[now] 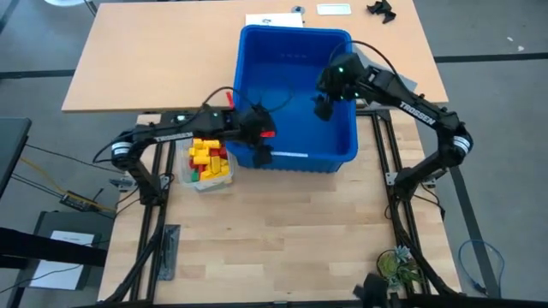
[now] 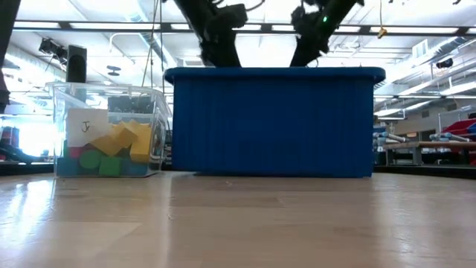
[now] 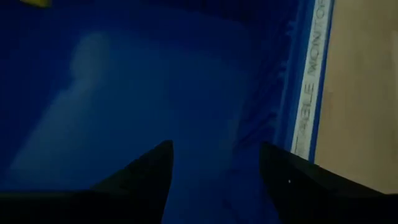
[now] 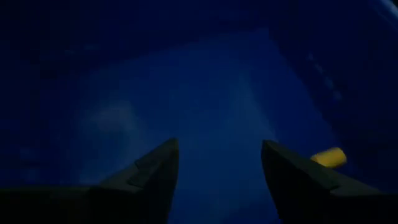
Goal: Sort blocks
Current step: Put the yellow block into the transparent bin
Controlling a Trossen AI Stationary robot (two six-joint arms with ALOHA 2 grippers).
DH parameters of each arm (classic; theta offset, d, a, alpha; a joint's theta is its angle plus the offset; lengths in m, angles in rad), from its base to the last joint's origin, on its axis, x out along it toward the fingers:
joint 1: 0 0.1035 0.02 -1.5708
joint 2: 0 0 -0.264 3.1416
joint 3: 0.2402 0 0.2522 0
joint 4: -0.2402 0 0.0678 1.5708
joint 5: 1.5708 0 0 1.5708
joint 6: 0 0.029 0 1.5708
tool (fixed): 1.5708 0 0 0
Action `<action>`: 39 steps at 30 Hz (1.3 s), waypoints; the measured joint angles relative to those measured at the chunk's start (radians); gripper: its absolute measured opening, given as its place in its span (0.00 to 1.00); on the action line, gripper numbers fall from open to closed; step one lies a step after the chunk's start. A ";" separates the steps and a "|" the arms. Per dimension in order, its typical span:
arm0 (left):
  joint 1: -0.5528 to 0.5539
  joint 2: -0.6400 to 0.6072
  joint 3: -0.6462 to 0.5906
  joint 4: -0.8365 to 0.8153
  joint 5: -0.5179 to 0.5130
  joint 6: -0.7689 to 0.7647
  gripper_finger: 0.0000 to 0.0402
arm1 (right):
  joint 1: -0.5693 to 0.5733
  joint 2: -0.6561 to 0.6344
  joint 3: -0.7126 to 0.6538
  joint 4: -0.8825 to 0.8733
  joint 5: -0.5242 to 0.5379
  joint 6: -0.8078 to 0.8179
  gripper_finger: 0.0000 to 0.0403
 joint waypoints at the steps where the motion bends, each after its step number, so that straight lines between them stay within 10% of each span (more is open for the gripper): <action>1: -0.008 0.011 0.000 0.007 0.024 -0.001 0.62 | -0.015 0.016 0.000 0.014 0.013 0.011 0.56; 21: -0.132 0.076 -0.001 0.263 0.195 -0.061 0.62 | -0.169 0.372 -0.001 0.244 0.176 0.227 0.56; 39: -0.142 0.146 0.070 0.210 0.183 -0.068 0.62 | -0.176 0.541 -0.001 0.430 0.559 -0.097 0.56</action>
